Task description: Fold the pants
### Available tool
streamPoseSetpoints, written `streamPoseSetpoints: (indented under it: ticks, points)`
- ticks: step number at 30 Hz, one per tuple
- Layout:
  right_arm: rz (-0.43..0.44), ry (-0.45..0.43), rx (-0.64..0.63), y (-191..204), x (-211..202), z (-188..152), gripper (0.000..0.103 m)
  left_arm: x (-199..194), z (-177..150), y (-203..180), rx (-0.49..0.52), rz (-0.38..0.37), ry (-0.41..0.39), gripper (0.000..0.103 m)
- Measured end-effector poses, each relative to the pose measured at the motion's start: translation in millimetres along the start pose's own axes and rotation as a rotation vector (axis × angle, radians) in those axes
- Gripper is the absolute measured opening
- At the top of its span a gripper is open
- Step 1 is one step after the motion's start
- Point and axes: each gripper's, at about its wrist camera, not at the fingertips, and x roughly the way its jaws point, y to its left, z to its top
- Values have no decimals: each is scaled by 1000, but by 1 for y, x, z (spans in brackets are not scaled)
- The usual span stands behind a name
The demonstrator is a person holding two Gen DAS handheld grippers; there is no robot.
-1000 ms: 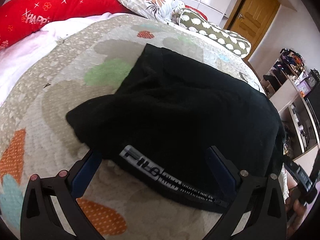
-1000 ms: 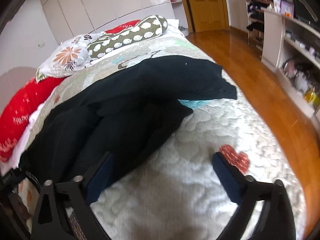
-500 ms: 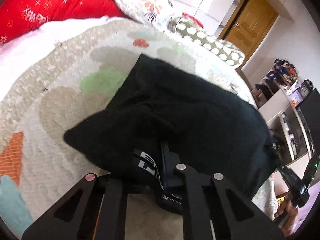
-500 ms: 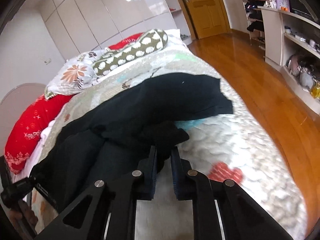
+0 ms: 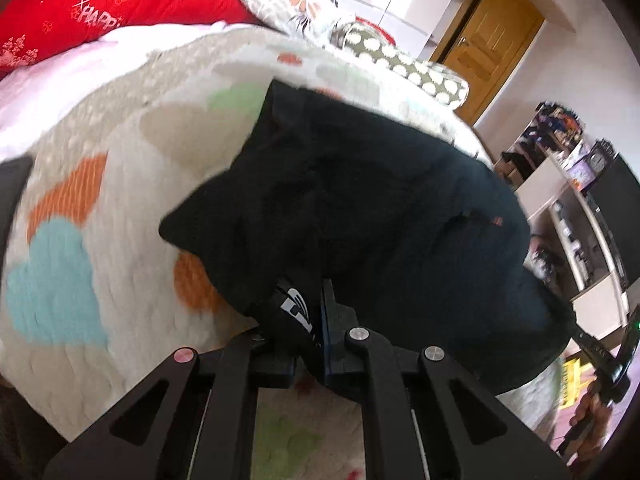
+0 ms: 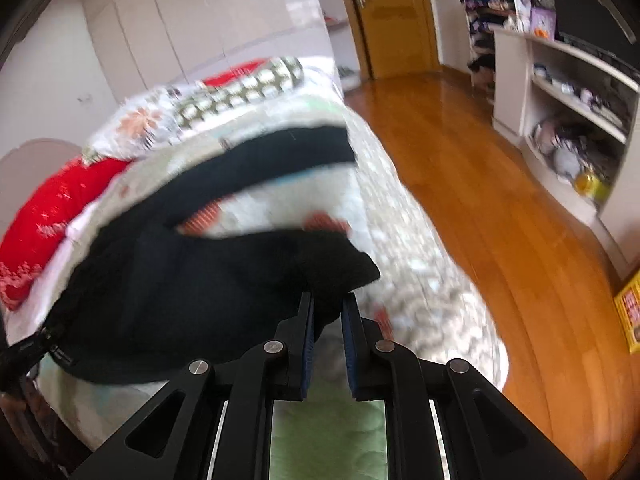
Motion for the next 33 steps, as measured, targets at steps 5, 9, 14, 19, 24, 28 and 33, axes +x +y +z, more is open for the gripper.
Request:
streamPoseSetpoints:
  ticks: [5,9,14,19,24,28,33]
  points:
    - [-16,17,-29,-5,-7,-9,13,-13,-11,-1,26,2,-17,11]
    - [-77,48,-18,-14,-6,-14,30,-16,-14,14,-8,40,-18,43]
    - [-108,-37,-22,-11,-27,4,46,-38,-4,26,-14,97,-74,59]
    - [-8,-74,-97,21,-22,27,62,-54,20,23,21,153,-166,72]
    - [59,-13,-173,64,18,33,62,-36,34,11,49,114,-131,72]
    - [81,32,-208,86,47,33,62,-13,34,3,63,117,-84,72]
    - [111,26,-235,107,61,40,62,6,25,7,58,135,-39,72]
